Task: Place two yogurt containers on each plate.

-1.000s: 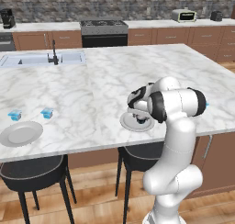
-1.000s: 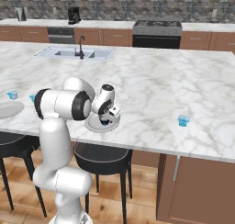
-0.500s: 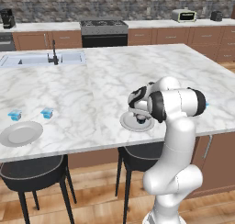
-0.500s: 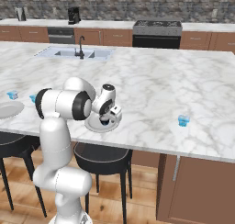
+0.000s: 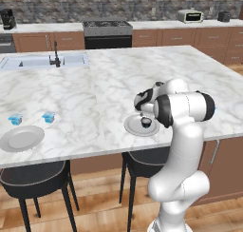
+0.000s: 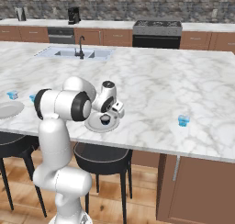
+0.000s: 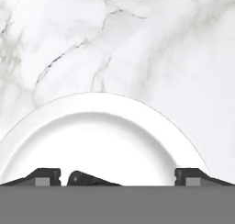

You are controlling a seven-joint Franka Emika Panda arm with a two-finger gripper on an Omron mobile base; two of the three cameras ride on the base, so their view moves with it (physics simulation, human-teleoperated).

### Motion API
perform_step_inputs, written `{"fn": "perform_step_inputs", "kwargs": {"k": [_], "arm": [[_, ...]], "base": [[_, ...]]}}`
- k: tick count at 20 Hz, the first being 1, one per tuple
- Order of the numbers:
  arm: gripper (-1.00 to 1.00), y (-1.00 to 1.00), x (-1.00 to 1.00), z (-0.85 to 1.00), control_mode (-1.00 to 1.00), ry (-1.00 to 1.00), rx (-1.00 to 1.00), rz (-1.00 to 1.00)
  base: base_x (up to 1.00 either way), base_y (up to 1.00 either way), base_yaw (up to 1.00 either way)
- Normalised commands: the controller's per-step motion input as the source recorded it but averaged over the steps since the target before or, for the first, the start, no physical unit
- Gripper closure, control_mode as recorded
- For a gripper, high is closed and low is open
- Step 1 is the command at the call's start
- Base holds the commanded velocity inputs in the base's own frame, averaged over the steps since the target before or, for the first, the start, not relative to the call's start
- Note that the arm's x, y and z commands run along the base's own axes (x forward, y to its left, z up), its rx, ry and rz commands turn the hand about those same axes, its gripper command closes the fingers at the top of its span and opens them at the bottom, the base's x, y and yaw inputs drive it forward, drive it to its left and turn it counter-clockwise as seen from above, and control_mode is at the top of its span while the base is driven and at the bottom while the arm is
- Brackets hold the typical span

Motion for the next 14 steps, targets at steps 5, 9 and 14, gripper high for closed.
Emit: {"fn": "perform_step_inputs", "kwargs": {"k": [5, 9, 14], "arm": [[-1.0, -0.13, 0.06, 0.32, -1.0, -0.02, -0.04, 0.0], [-1.0, -0.25, -0.09, 0.37, -1.0, -0.01, -0.01, 0.0], [-1.0, -0.56, -0.46, 0.38, -1.0, 0.0, 0.0, 0.0]], "base": [[0.0, 0.0, 0.0], [0.0, 0.0, 0.0], [0.0, 0.0, 0.0]]}}
